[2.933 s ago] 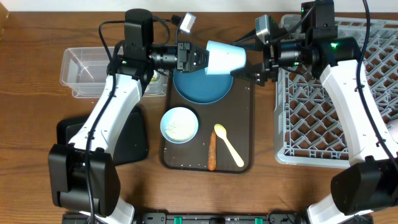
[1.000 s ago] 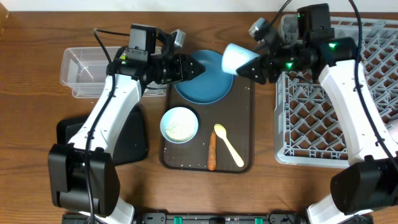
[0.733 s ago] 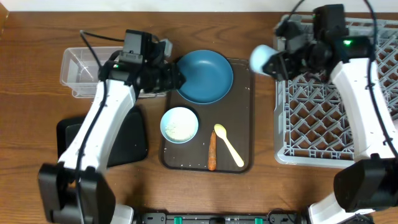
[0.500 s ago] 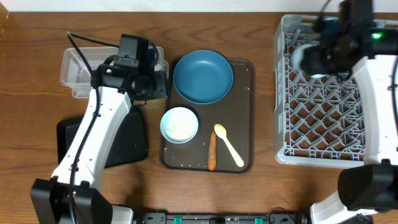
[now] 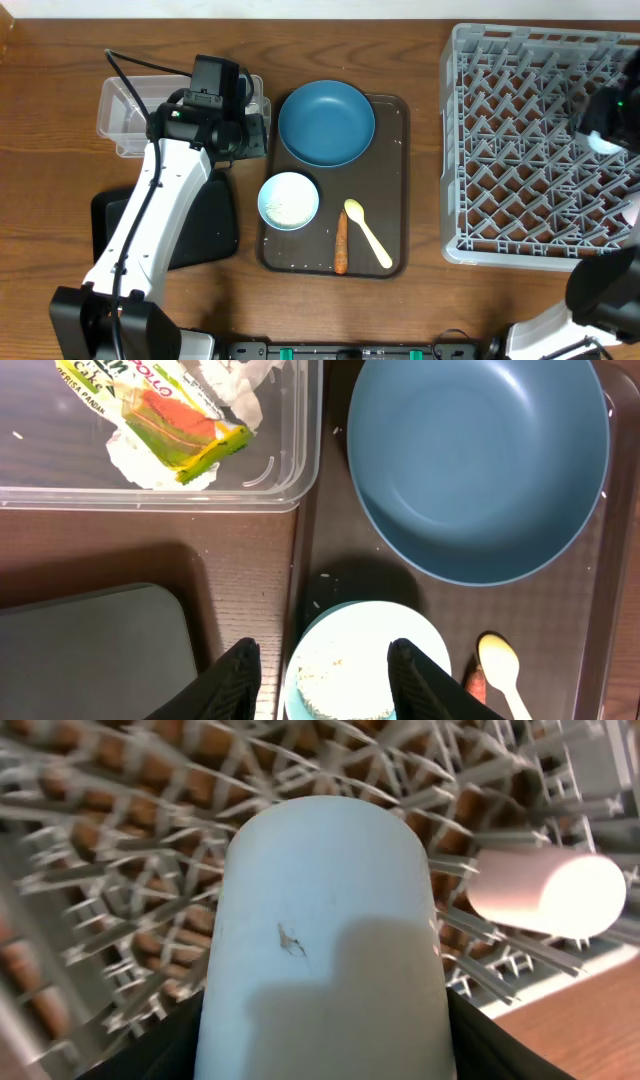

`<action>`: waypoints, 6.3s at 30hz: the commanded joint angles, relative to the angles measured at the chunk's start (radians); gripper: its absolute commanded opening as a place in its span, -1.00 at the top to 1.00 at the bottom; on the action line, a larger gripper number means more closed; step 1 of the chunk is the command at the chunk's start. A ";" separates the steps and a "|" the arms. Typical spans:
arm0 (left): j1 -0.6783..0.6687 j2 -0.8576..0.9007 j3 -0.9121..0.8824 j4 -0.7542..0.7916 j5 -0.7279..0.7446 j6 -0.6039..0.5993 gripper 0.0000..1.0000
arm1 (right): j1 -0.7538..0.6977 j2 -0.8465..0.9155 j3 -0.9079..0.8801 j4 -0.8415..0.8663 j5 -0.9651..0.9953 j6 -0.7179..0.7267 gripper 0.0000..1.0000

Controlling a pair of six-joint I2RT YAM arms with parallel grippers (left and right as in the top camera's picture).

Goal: Sort waste into correct bins and load items into the dishwasher rack
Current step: 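Carry the light-blue cup with the right gripper into the dish rack, then grasp the blue plate rim with the right gripper and lift it, then carry the blue plate with the right gripper and set it in the rack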

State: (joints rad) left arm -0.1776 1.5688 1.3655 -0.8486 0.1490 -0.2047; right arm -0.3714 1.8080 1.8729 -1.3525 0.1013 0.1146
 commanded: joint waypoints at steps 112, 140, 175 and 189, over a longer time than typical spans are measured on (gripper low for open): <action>0.005 -0.007 -0.012 -0.071 -0.024 0.013 0.10 | 0.621 0.223 0.044 0.490 0.003 0.035 0.98; 0.005 -0.007 -0.012 -0.070 -0.024 0.013 0.10 | 0.055 0.045 0.043 0.935 0.740 -0.513 0.98; 0.005 -0.007 -0.012 -0.037 -0.023 0.009 0.09 | 0.128 0.387 0.043 0.821 0.893 -0.472 0.97; 0.005 -0.007 -0.012 -0.048 -0.024 0.010 0.08 | 0.183 0.327 0.044 0.478 0.649 -0.212 0.35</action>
State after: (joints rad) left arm -0.1776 1.5688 1.3655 -0.8883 0.1421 -0.2047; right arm -0.1989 2.1433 1.9327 -0.8700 0.9691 -0.1505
